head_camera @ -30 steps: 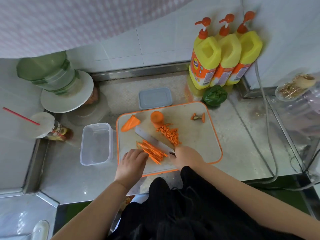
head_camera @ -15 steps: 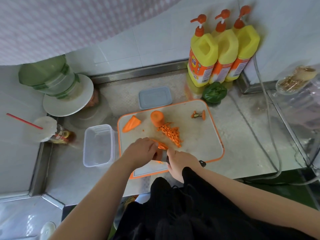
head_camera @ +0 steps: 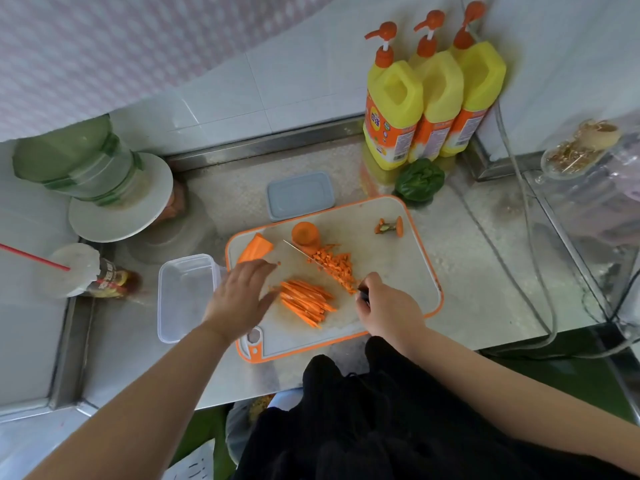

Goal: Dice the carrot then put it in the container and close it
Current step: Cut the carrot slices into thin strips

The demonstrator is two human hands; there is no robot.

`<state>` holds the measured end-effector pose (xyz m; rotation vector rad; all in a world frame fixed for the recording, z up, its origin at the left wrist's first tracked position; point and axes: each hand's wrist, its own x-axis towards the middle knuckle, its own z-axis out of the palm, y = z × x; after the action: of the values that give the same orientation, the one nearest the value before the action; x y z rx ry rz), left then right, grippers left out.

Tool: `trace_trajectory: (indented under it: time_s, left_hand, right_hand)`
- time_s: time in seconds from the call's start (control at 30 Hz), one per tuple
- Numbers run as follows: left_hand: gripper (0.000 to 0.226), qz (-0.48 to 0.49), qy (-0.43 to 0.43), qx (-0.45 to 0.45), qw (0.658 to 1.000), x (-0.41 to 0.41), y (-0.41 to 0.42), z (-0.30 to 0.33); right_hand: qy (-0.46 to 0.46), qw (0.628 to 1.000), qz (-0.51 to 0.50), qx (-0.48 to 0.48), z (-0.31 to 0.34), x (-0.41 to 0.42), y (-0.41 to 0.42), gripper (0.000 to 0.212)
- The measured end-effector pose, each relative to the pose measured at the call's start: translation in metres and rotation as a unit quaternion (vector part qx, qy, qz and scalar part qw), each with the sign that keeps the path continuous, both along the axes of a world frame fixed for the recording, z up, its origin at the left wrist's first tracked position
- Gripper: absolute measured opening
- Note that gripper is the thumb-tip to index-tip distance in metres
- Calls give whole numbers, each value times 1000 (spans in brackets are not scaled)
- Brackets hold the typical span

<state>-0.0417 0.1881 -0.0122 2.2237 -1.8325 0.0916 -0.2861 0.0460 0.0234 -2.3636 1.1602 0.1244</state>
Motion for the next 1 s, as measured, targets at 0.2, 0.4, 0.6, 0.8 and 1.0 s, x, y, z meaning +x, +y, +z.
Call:
trace_trajectory:
  time_s: [0.2, 0.4, 0.6, 0.8, 1.0]
  left_hand:
    - [88, -233, -111, 207, 944, -7, -27, -31]
    - [76, -305, -77, 176, 933, -8, -49, -37]
    - [54, -278, -105, 151, 943, -16, -35, -47]
    - [45, -157, -133, 137, 969, -50, -14, -53]
    - [45, 51, -53, 268, 961, -91, -21, -30]
  right_hand:
    - [-95, 995, -18, -33, -7, -12, -2, 22]
    - [-112, 992, -18, -52, -11, -12, -6, 18]
    - [-127, 991, -6, -48, -13, -10, -4, 19]
    - [-130, 991, -4, -39, -12, -9, -2, 21]
    - [-113, 994, -4, 7, -7, -7, 0, 24]
